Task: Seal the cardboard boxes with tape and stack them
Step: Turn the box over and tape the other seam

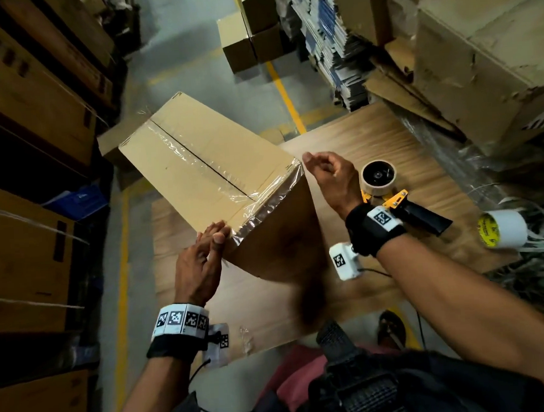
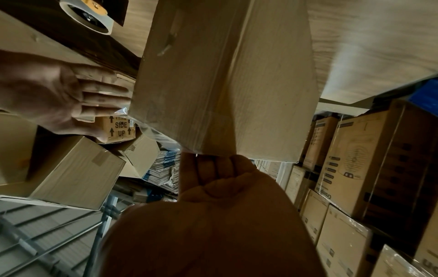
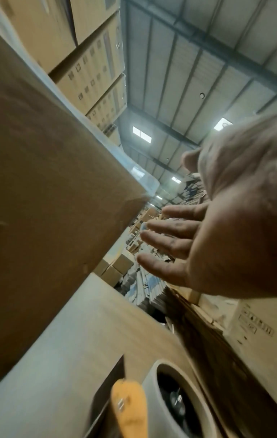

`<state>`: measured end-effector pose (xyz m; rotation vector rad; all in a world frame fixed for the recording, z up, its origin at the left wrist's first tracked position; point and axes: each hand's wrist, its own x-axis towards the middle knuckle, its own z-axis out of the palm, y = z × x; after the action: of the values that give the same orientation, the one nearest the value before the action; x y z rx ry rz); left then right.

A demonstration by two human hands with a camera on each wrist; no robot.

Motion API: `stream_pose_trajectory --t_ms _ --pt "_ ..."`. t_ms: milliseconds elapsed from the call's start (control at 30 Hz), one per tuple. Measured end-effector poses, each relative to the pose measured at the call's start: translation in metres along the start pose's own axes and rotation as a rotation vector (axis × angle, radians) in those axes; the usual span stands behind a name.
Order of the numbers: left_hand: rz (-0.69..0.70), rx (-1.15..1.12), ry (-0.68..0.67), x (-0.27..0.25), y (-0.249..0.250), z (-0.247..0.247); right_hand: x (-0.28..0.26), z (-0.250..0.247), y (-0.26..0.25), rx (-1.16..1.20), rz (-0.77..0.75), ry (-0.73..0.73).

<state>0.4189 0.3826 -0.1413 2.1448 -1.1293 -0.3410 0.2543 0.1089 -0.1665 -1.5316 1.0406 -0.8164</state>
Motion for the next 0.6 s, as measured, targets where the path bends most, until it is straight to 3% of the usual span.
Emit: stream_pose_trajectory --t_ms 133,367,500,600 --pt "-0.017 -0.016 0.024 0.001 0.003 0.0 0.032 0.0 0.001 -0.01 0.021 -0.225" --pt "-0.044 -0.082 0.052 0.001 0.011 0.002 0.046 0.003 0.028 0.048 -0.066 -0.248" --pt "-0.036 -0.079 0.062 0.001 0.009 0.001 0.055 0.0 0.033 -0.109 -0.193 -0.289" --pt "-0.04 -0.057 0.055 0.002 0.003 -0.003 0.056 -0.008 0.036 -0.306 -0.23 -0.506"
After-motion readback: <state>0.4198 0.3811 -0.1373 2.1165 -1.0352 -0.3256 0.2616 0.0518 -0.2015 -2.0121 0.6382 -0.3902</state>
